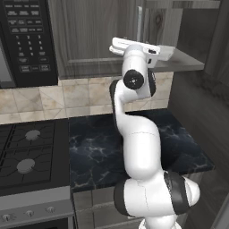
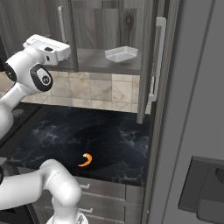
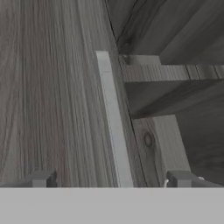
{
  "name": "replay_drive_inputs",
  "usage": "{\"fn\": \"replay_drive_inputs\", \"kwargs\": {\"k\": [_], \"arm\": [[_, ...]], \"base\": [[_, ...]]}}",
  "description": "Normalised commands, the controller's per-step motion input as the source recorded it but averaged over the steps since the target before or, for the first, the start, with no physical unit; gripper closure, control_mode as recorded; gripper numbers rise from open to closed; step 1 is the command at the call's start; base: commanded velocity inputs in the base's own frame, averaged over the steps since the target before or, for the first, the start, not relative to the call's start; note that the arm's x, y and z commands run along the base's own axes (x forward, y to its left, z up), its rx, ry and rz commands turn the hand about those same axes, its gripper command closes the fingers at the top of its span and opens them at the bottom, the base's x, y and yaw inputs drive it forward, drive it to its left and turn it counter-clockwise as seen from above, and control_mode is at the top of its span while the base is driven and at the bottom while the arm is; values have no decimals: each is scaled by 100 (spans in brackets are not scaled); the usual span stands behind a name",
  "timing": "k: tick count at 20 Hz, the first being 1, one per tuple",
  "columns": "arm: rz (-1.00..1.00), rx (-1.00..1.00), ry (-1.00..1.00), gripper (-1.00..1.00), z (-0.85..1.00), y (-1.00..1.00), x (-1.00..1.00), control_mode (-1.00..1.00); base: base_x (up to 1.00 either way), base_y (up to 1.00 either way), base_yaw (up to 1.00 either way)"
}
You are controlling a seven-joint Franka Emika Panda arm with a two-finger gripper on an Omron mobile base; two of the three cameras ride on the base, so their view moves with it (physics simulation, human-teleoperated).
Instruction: Retrieve the tupperware from the cabinet, then place the raw meat into the tupperware to avoid contamination.
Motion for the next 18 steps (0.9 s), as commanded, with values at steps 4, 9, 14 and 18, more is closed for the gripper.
{"fn": "replay_drive_inputs", "kwargs": {"k": [4, 9, 14, 18], "arm": [[1, 0, 6, -100, -4, -31, 16, -100], [0, 1, 7, -100, -2, -17, 36, -100], [2, 0, 12, -100, -28, -3, 68, -100], [1, 0, 10, -100, -46, 0, 79, -100]], "base": [[0, 0, 0], [0, 0, 0], [0, 0, 0], [0, 0, 0]]}}
